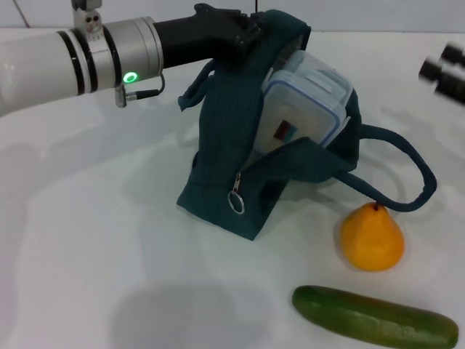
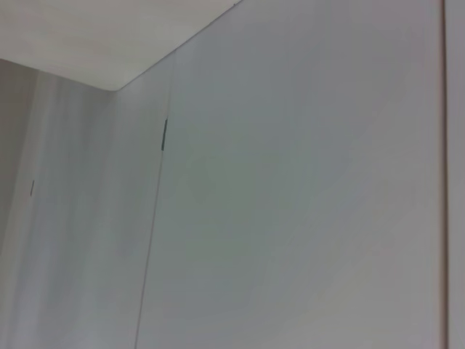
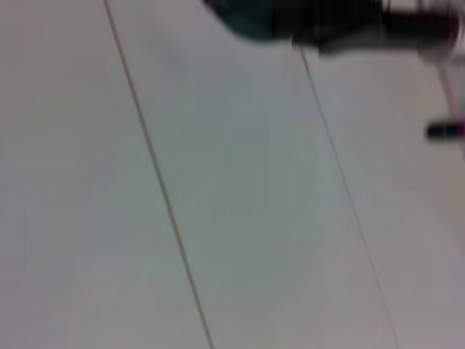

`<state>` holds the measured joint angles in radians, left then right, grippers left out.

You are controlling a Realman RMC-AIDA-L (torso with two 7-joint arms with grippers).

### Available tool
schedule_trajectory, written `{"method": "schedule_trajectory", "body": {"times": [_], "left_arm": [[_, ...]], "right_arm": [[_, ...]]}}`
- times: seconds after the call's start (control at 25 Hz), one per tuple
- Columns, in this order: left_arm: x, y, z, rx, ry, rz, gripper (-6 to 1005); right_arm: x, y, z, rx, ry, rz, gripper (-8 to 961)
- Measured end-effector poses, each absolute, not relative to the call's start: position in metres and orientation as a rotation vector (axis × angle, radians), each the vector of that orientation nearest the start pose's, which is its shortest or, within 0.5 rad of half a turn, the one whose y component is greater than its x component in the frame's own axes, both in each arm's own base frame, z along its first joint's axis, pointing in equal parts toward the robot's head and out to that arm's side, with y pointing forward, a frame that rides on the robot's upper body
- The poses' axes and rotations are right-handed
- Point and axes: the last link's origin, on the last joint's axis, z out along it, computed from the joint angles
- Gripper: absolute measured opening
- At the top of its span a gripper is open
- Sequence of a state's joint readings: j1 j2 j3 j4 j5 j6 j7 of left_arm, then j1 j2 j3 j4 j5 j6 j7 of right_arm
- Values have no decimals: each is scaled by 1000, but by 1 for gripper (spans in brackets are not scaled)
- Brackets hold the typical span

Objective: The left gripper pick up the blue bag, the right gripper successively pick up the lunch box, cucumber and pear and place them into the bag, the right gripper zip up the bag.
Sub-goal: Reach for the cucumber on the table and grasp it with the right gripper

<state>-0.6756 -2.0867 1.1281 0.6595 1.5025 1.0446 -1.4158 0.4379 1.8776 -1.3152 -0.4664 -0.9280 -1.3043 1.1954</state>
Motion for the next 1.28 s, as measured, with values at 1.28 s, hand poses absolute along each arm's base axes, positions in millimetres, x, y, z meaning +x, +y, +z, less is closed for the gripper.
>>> {"method": "schedule_trajectory", "body": {"times": [1.28], "left_arm": [[-171,414,-27,-2499,-506,-780,79]], "right_arm": [[285,361,-8,-2542,789,601,613]]}}
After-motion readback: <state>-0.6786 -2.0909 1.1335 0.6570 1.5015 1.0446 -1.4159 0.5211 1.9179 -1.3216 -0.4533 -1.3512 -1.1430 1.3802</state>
